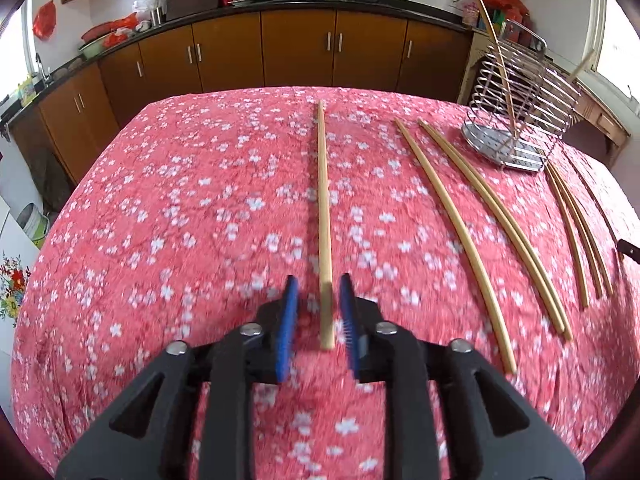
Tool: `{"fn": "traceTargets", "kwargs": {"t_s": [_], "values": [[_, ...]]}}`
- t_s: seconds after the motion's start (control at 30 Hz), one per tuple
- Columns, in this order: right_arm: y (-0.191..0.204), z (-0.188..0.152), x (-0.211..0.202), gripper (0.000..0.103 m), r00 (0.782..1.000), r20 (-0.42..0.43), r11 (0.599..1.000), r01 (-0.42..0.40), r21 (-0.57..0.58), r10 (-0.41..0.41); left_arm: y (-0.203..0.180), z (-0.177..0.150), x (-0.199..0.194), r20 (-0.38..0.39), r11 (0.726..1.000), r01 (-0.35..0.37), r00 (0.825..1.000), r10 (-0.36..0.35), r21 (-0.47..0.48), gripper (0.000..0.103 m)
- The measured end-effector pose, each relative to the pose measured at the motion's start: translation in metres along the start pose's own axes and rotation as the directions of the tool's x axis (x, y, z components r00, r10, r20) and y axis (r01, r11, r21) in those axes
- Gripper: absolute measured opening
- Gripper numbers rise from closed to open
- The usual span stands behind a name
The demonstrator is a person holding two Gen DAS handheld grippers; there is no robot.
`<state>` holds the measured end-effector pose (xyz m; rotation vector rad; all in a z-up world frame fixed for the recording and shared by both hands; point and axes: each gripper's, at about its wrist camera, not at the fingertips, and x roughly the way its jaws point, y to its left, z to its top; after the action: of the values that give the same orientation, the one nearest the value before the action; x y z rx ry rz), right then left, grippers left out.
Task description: Organize utensils
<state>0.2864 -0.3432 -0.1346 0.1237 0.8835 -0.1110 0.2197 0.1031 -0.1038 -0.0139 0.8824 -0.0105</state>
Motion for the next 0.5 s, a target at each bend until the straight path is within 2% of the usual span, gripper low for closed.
{"fn": "traceTargets", "kwargs": {"t_s": [0.1,0.2,0.3,0.37,0.5], "values": [[0.002,-0.005,-0.002,0.025,1.000,0.020,1.000,0.009,-0.021,-0.009,-0.004,-0.003,-0.003,0.004,1.000,0.016,1.000,-0.016,0.011,0.035],[0.001,-0.005,-0.002,0.025,1.000,0.019,1.000,0.005,-0.014,-0.004,-0.009,-0.002,0.001,-0.009,1.000,-0.002,1.000,0.002,0.028,0.039],[0.001,-0.005,-0.002,0.025,1.000,0.018,1.000,0.008,-0.016,-0.007,-0.017,-0.002,0.002,-0.017,0.998,-0.021,1.000,0.022,0.058,0.050],[0.001,-0.005,-0.002,0.025,1.000,0.018,1.000,0.014,-0.023,-0.014,-0.016,-0.001,0.003,-0.020,0.998,-0.032,0.999,0.033,0.049,0.057],[0.001,-0.006,-0.002,0.025,1.000,0.018,0.999,0.020,-0.027,-0.019,-0.009,0.000,0.003,-0.018,1.000,-0.001,1.000,0.001,0.013,0.061]]}}
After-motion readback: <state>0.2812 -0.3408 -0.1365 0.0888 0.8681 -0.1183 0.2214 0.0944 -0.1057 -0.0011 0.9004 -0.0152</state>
